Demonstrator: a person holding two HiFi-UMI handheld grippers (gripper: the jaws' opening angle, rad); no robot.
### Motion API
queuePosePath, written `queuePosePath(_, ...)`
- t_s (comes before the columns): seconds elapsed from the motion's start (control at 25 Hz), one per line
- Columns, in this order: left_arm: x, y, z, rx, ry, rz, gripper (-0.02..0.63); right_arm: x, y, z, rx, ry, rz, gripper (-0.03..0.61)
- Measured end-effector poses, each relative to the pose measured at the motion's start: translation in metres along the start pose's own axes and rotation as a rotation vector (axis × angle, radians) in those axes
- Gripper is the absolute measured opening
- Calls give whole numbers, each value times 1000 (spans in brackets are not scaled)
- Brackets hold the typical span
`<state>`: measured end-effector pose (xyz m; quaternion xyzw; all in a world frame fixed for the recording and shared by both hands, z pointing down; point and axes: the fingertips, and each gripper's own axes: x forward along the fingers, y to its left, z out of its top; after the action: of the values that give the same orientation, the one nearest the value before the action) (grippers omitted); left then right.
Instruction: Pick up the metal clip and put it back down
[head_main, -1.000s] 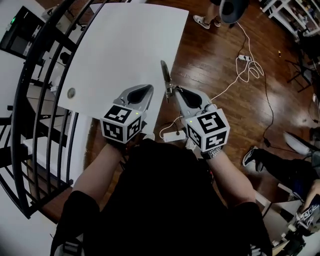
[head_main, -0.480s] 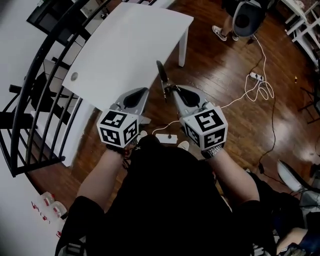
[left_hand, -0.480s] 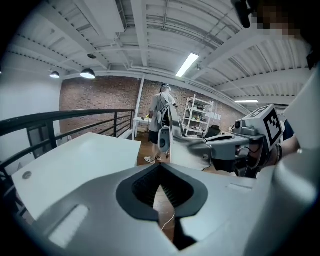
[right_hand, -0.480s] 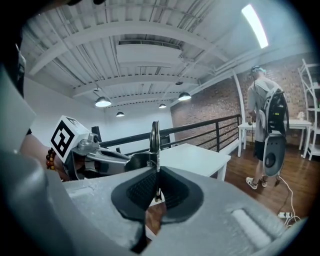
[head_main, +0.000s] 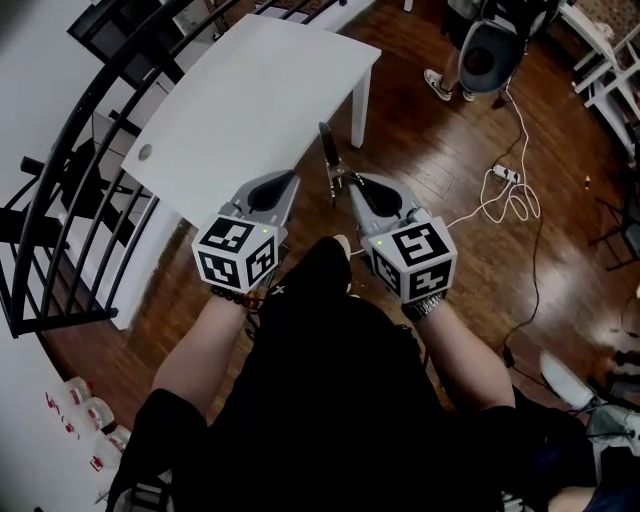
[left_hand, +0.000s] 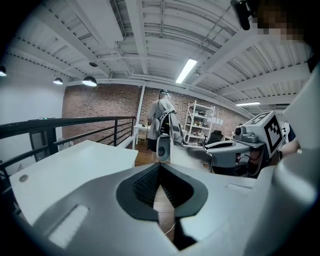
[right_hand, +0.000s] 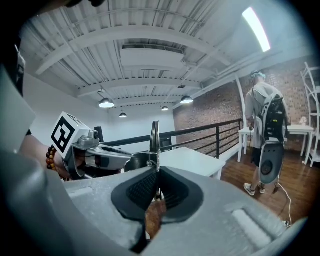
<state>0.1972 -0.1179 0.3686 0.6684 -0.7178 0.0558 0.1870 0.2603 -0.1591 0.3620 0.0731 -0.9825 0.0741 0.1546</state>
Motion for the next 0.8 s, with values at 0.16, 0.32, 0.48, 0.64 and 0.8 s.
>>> queuePosePath(0.16, 21, 0, 5, -7, -31, -13, 17, 7, -16, 4, -27, 6, -5, -6)
queuePosePath(0.32, 56, 3, 13, -30, -64, -9, 17, 18, -47, 8, -49, 19, 4, -6)
queuePosePath(0.48, 88, 27, 24, -69, -73, 23, 17, 49, -79, 18, -53, 50, 37, -6)
queuePosePath(0.64, 109, 66, 42, -98, -72, 51, 17, 89, -96, 38, -69, 72, 66, -6)
queuePosePath(0.8, 139, 94, 65, -112, -83, 68, 17, 129, -120, 62, -97, 82, 95, -6)
